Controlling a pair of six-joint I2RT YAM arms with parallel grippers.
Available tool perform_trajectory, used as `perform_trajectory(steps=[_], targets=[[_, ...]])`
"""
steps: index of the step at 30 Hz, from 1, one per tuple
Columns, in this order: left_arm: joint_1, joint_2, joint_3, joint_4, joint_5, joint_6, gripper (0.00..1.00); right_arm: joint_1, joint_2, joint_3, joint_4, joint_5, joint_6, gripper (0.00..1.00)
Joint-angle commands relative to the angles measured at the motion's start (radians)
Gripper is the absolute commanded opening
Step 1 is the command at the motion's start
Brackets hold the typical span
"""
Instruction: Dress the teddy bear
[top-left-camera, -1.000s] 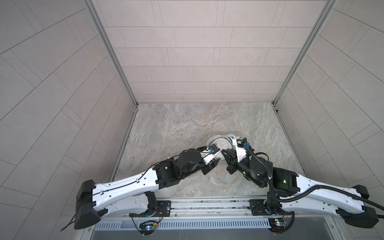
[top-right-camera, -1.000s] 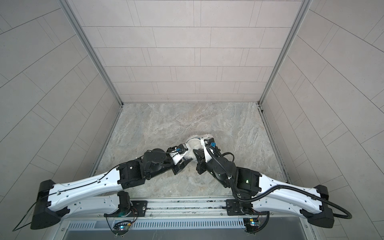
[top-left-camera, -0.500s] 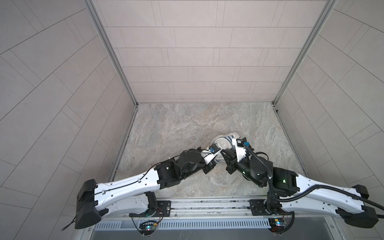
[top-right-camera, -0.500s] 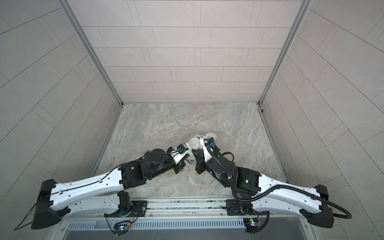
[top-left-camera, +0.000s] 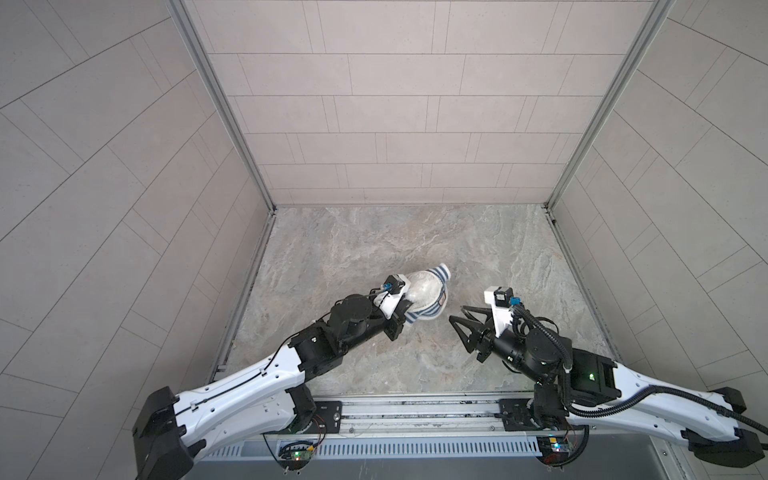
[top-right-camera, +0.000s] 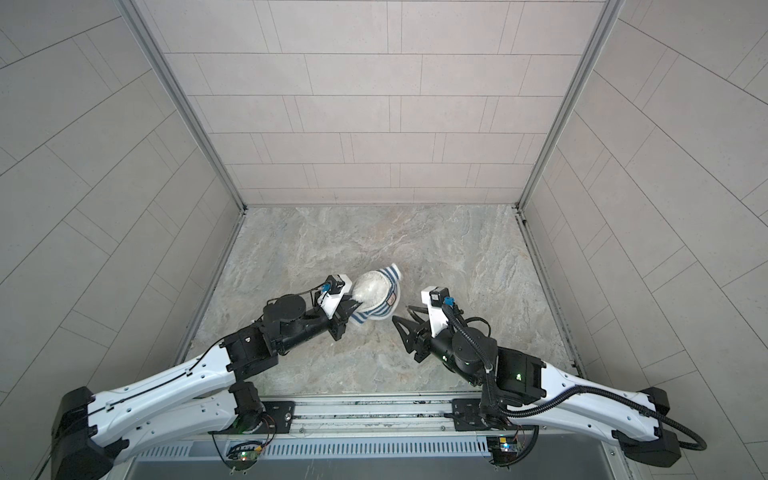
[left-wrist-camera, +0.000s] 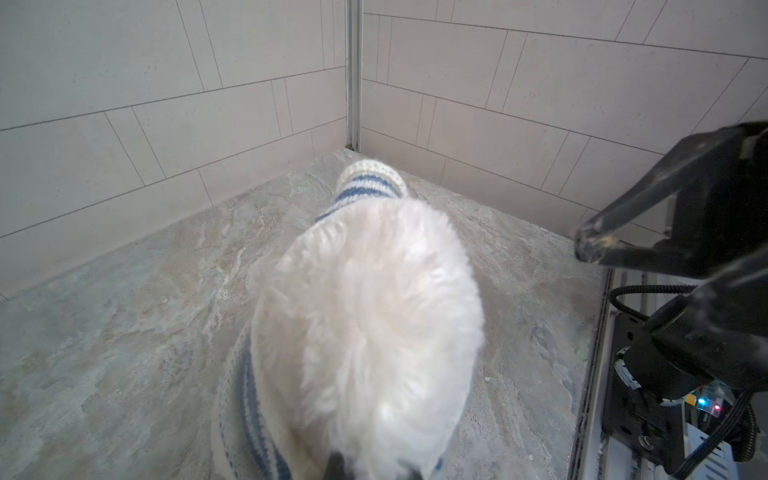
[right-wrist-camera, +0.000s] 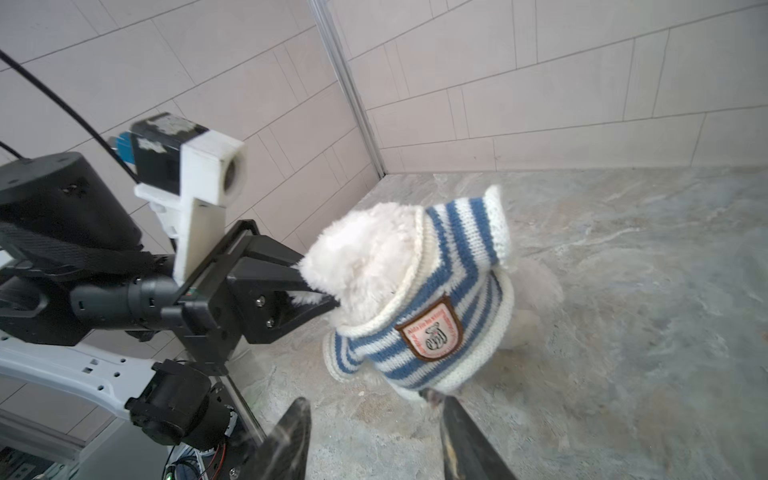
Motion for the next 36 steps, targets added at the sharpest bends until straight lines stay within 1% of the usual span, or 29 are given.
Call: perform_trajectory(steps=[1,3,5,9,10,12,16,20,23,31,36], targets=[[0.005,-0.043,-0.037,0.075,0.033,-0.051,0.0,-0.078,-0.021,-0.065,0.039,-0.021,0.147,0.52],[0.006,-0.064,-0.063,0.079,0.029,-0.069,0.0,-0.145,-0.019,-0.105,0.111,-0.104,0.195,0.5],[0.007,-0.09,-0.089,0.083,0.023,-0.086,0.0,-0.209,-0.01,-0.141,0.19,-0.174,0.246,0.46],[0.015,-0.129,-0.128,0.087,0.034,-0.116,0.0,-0.308,0.041,-0.226,0.451,-0.322,0.342,0.35],[0.015,-0.135,-0.139,0.092,0.033,-0.124,0.0,-0.328,0.065,-0.236,0.508,-0.359,0.363,0.34],[0.015,-0.15,-0.158,0.105,0.038,-0.135,0.0,-0.349,0.102,-0.242,0.583,-0.401,0.385,0.35],[0.015,-0.171,-0.175,0.106,0.045,-0.142,0.0,-0.381,0.188,-0.239,0.693,-0.478,0.423,0.39],[0.015,-0.184,-0.185,0.115,0.057,-0.147,0.0,-0.385,0.246,-0.237,0.726,-0.476,0.429,0.38],[0.015,-0.194,-0.192,0.112,0.051,-0.148,0.0,-0.397,0.261,-0.246,0.755,-0.476,0.438,0.36],[0.015,-0.216,-0.204,0.117,0.069,-0.15,0.0,-0.402,0.281,-0.251,0.735,-0.465,0.436,0.35],[0.015,-0.21,-0.195,0.118,0.086,-0.141,0.0,-0.402,0.333,-0.267,0.8,-0.463,0.456,0.35]])
